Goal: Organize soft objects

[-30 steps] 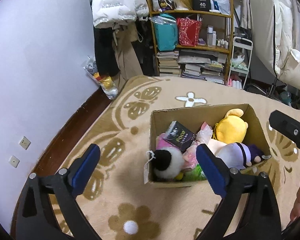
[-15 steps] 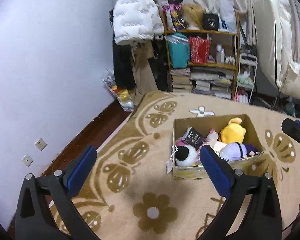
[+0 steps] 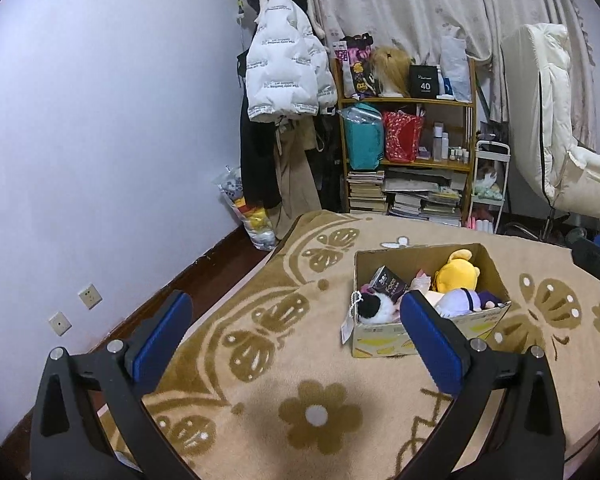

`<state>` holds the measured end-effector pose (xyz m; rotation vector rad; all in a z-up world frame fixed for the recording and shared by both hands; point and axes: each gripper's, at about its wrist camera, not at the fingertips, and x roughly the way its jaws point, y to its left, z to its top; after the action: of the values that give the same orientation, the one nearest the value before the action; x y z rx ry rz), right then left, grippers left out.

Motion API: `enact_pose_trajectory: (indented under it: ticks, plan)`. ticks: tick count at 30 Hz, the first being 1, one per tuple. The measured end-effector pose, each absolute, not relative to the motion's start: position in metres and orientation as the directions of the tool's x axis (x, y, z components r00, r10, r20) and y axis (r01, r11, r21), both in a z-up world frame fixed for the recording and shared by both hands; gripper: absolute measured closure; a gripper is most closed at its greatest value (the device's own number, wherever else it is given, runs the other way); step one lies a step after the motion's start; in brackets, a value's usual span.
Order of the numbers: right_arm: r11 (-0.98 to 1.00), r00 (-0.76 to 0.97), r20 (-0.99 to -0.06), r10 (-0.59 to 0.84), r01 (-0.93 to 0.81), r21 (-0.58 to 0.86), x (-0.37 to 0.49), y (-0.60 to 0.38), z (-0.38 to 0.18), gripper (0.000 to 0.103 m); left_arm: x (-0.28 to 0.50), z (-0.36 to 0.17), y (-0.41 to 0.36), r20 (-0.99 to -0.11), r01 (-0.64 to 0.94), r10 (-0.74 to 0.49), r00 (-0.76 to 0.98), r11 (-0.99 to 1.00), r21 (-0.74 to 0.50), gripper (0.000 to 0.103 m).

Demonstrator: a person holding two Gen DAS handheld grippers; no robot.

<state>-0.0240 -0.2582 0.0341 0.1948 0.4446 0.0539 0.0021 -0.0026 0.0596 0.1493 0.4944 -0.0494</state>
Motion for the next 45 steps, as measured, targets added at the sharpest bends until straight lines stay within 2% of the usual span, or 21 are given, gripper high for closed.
enact_pose_trajectory:
  ticks: [11,21,26,45]
  plan:
    - [0.992,0.910,-0.412,0.041,0.014,0.129,-0.036,-0.257,0.010,0.000,0.001,0.029,-0.011,-0.496,0.105,-0.010,0.868,0.981,0.163,0.000]
    - [0.986,0.878,-0.476,0.039,0.043,0.160,-0.028,-0.273,-0.023,0.000,0.016,0.005,-0.024,-0.540,0.125,-0.008,0.842,0.975,0.181,0.000]
    - [0.983,0.866,-0.499,0.036,0.058,0.172,-0.023,-0.277,-0.030,0.000,0.027,-0.004,-0.022,-0.586,0.131,-0.027,0.810,0.982,0.136,0.000]
    - [0.984,0.851,-0.525,0.019,0.077,0.160,-0.014,-0.274,-0.037,0.000,0.032,-0.008,-0.024,-0.585,0.138,-0.033,0.810,0.981,0.135,0.001]
